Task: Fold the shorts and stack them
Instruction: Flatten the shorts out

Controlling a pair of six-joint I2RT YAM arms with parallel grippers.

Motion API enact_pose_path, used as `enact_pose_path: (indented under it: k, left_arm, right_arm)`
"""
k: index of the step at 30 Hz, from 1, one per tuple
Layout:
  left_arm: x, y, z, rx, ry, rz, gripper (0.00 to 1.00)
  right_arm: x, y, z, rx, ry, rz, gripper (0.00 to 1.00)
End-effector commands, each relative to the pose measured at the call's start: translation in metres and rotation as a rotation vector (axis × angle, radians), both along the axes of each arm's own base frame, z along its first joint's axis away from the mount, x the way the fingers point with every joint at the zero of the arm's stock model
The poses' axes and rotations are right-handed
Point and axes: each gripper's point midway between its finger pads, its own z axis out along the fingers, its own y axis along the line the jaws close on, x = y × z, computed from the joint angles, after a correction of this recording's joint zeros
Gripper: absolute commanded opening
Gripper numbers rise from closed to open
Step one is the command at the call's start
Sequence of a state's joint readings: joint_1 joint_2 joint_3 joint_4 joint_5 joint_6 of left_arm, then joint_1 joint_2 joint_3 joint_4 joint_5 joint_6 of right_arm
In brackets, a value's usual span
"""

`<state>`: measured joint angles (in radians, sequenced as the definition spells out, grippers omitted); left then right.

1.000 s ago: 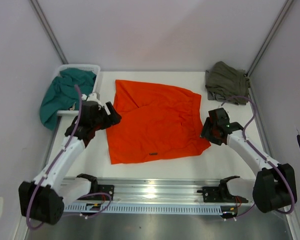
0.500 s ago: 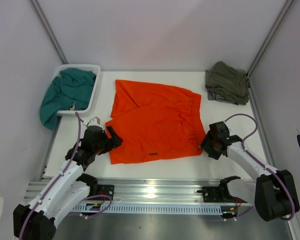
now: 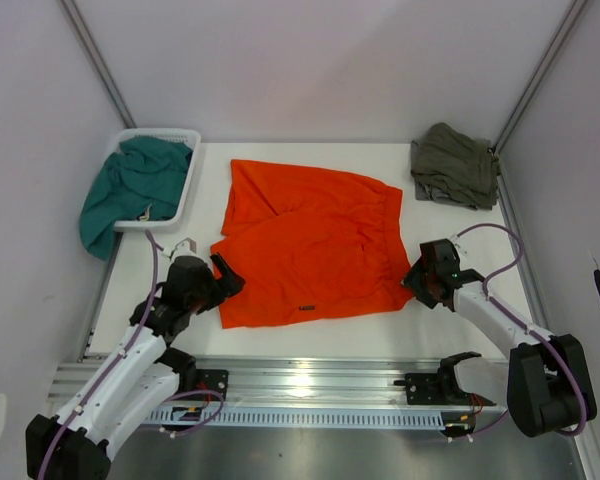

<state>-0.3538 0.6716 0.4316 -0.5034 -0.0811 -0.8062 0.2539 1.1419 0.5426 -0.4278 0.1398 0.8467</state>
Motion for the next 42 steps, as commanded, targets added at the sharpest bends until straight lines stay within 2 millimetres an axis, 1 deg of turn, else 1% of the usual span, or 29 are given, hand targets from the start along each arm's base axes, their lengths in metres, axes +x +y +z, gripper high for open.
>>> enact_pose_path:
  k: [1,4,5,6,7,10,11,13,18,23,26,27,28,29,30,33,35,36,38,39,42]
  left_arm:
    - [0.006,-0.002,0.004,-0.026,-0.025,0.036,0.91]
    - [0.005,-0.002,-0.001,-0.022,-0.010,0.042,0.92]
    - [0.005,-0.002,-0.003,-0.022,0.000,0.044,0.92]
    - [0.004,-0.002,-0.006,-0.028,0.012,0.054,0.91]
    - [0.002,-0.002,-0.011,-0.028,0.026,0.058,0.91]
    - [-0.003,-0.002,-0.020,-0.032,0.072,0.074,0.89]
    - [-0.005,-0.003,-0.021,-0.030,0.082,0.073,0.89]
    - [-0.010,-0.001,-0.024,-0.018,0.105,0.079,0.89]
    - [-0.023,-0.003,-0.027,0.015,0.136,0.027,0.86]
    - [-0.039,-0.018,-0.029,-0.008,0.207,-0.022,0.85]
    - [-0.044,-0.020,-0.022,-0.025,0.208,-0.006,0.85]
    - [-0.042,-0.022,-0.013,-0.034,0.191,-0.006,0.85]
    - [-0.044,-0.021,-0.012,-0.031,0.193,-0.003,0.86]
    - [-0.047,-0.015,-0.012,-0.005,0.204,0.007,0.86]
    - [-0.045,-0.013,-0.002,0.004,0.189,0.012,0.86]
    - [-0.048,-0.003,-0.006,0.065,0.215,0.021,0.86]
    - [-0.047,-0.007,-0.009,0.058,0.223,0.012,0.84]
    - [-0.050,-0.006,-0.017,0.066,0.248,0.010,0.83]
    - [-0.050,-0.009,-0.022,0.060,0.255,0.004,0.82]
    - [-0.053,-0.009,-0.030,0.062,0.270,-0.001,0.81]
    - [-0.056,-0.013,-0.037,0.049,0.289,-0.009,0.80]
  right_arm:
    - [0.017,-0.011,0.007,-0.030,-0.068,-0.076,0.55]
    - [0.019,-0.015,0.003,-0.041,-0.059,-0.099,0.45]
    - [0.019,-0.016,0.003,-0.043,-0.057,-0.106,0.36]
    - [0.020,-0.017,0.003,-0.044,-0.061,-0.111,0.31]
    - [0.021,-0.017,0.004,-0.044,-0.063,-0.115,0.18]
    - [0.020,-0.020,0.005,-0.056,-0.062,-0.127,0.06]
    - [0.020,-0.021,0.006,-0.060,-0.062,-0.131,0.00]
    - [0.020,-0.022,0.006,-0.063,-0.063,-0.135,0.00]
    - [0.021,-0.023,0.003,-0.069,-0.056,-0.135,0.00]
    - [0.022,-0.021,-0.001,-0.070,-0.047,-0.130,0.00]
    - [0.022,-0.022,-0.001,-0.071,-0.049,-0.132,0.00]
    - [0.021,-0.022,-0.003,-0.071,-0.044,-0.133,0.00]
    - [0.022,-0.022,-0.003,-0.071,-0.046,-0.136,0.00]
    - [0.022,-0.022,-0.003,-0.071,-0.046,-0.133,0.00]
    - [0.023,-0.022,-0.003,-0.071,-0.046,-0.133,0.00]
    - [0.022,-0.021,-0.006,-0.070,-0.038,-0.126,0.00]
    - [0.023,-0.019,-0.006,-0.062,-0.042,-0.120,0.00]
    - [0.023,-0.018,-0.006,-0.060,-0.040,-0.117,0.00]
    - [0.024,-0.018,-0.007,-0.057,-0.038,-0.117,0.00]
    - [0.023,-0.018,-0.007,-0.060,-0.035,-0.118,0.00]
    - [0.024,-0.019,-0.005,-0.064,-0.044,-0.117,0.00]
